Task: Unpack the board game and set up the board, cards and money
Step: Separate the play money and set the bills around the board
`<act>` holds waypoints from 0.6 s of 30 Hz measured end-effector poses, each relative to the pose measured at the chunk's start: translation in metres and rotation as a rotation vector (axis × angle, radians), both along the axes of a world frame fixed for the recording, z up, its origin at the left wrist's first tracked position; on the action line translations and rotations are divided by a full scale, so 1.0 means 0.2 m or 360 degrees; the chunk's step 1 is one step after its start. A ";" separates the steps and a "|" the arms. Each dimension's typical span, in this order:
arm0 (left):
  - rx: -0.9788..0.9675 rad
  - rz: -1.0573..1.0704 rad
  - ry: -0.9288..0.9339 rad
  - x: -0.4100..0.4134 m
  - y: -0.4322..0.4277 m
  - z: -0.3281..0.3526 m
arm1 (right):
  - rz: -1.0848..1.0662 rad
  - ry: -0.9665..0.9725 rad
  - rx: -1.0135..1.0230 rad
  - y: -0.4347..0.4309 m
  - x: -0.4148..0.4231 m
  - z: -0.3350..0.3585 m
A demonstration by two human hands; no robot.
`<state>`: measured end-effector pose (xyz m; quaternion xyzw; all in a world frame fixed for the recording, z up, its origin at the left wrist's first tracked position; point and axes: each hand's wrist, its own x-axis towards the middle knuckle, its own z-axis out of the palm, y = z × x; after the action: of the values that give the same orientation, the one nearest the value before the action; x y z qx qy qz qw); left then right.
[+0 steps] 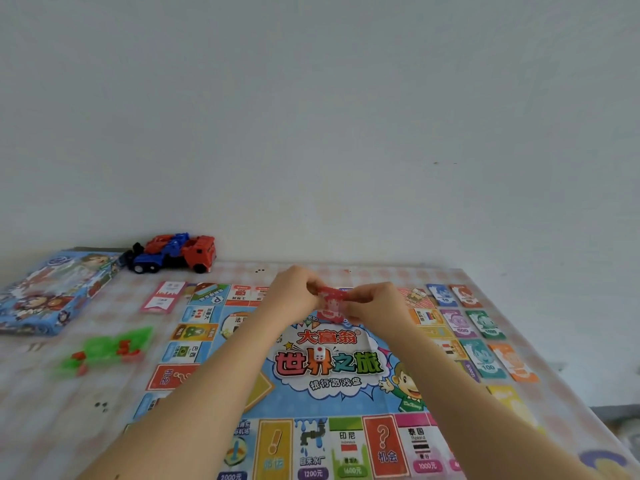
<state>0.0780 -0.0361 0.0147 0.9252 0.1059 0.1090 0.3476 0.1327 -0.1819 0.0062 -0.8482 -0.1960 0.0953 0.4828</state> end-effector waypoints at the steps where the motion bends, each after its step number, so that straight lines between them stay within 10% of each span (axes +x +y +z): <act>1: 0.0029 -0.0001 -0.0009 0.00 -0.01 0.00 | -0.0012 -0.0013 0.0012 0.01 0.00 -0.01; 18: 0.0457 0.0145 0.0038 0.00 -0.05 0.00 | -0.0093 -0.0161 -0.0037 0.10 0.00 -0.02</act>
<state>0.0788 -0.0465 0.0151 0.9609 0.1354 0.1276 0.2050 0.1334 -0.1628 0.0020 -0.8629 -0.1941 0.0404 0.4649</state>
